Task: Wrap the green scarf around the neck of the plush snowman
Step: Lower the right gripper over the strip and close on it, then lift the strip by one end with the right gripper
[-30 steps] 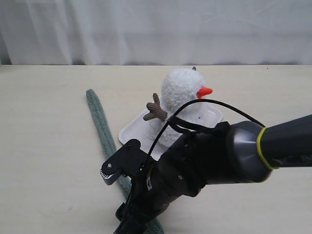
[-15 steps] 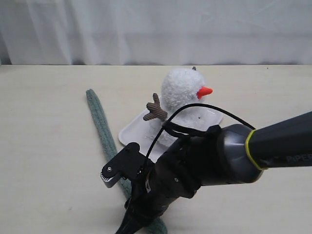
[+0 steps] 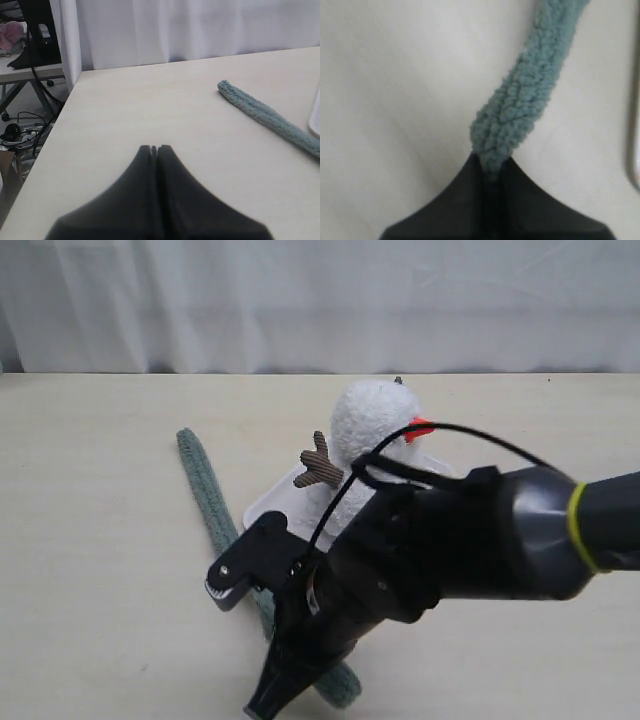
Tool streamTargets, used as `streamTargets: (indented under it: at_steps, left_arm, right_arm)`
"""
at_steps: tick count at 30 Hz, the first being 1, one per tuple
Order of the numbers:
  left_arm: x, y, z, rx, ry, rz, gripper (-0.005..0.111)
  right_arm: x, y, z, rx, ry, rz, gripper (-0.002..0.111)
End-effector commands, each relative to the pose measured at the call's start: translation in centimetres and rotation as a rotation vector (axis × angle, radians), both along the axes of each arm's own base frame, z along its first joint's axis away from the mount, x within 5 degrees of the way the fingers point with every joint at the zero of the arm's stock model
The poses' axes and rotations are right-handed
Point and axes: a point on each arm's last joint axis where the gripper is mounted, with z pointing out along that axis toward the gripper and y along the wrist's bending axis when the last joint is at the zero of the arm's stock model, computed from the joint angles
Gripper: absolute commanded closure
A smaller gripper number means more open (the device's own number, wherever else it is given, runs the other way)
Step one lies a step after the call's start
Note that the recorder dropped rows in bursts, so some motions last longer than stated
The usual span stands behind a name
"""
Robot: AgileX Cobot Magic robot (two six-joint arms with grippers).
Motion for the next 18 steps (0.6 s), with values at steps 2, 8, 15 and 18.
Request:
streamTargets:
  at_steps: [2,8,15,18]
  left_arm:
    - [0.0,0.0,0.0,-0.005,-0.010,0.000,0.107]
    - [0.0,0.0,0.0,-0.005,-0.010,0.000,0.107]
    - [0.0,0.0,0.0,-0.005,-0.010,0.000,0.107]
    - [0.0,0.0,0.0,-0.005,-0.010,0.000,0.107]
  right_arm:
    - [0.0,-0.1,6.8,0.090,-0.110,0.046,0.104]
    - [-1.2,-1.6,14.8,0.242,-0.243,0.053,0.104]
    - [-5.4,-4.4,22.0,0.375,-0.432,0.200,0.104]
    - [-7.4,-5.0,23.6,0.388,-0.523,0.308,0.104]
